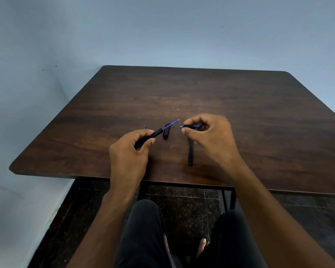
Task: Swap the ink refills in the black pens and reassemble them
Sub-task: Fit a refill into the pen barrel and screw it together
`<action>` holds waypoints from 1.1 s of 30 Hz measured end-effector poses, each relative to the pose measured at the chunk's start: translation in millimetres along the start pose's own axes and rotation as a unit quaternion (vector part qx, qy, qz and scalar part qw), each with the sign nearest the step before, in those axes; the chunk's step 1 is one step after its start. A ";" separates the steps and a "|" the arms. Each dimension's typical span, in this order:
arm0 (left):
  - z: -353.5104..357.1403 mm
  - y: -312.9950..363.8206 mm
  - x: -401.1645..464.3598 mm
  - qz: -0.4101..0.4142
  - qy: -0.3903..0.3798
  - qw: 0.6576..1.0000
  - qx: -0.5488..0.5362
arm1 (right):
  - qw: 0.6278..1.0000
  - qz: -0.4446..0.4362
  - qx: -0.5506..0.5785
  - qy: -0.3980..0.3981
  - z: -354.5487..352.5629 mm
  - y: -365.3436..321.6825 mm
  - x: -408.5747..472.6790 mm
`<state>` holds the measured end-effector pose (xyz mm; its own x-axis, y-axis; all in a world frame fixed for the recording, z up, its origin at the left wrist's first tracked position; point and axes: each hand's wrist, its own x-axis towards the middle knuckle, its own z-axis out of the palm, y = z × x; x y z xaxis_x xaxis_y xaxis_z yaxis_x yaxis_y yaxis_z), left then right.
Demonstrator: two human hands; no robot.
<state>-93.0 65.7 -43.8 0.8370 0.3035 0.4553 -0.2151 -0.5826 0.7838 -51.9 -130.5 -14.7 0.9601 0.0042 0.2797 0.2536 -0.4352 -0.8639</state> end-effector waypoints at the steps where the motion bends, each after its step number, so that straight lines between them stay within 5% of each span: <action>1: 0.1 0.8 -0.5 0.002 -0.003 1.000 0.000 | 0.997 0.029 0.076 0.009 -2.5 1.4 0.1; 4: 1.3 2.7 -1.6 0.013 -0.012 1.000 0.010 | 0.945 0.105 0.310 0.010 -5.2 4.4 -0.8; 8: 3.9 5.7 -4.8 0.028 -0.014 0.999 0.013 | 0.895 0.131 0.427 -0.004 -8.0 5.0 -1.0; 33: 12.4 12.6 -5.0 0.093 -0.042 0.993 0.058 | 0.928 0.120 0.343 -0.081 -12.8 19.0 -3.7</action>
<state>-93.7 47.5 -41.5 0.8280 0.1213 0.5475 -0.3152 -0.7068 0.6333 -52.1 -150.3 -26.7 0.9896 0.1413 0.0266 -0.0074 0.2347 -0.9721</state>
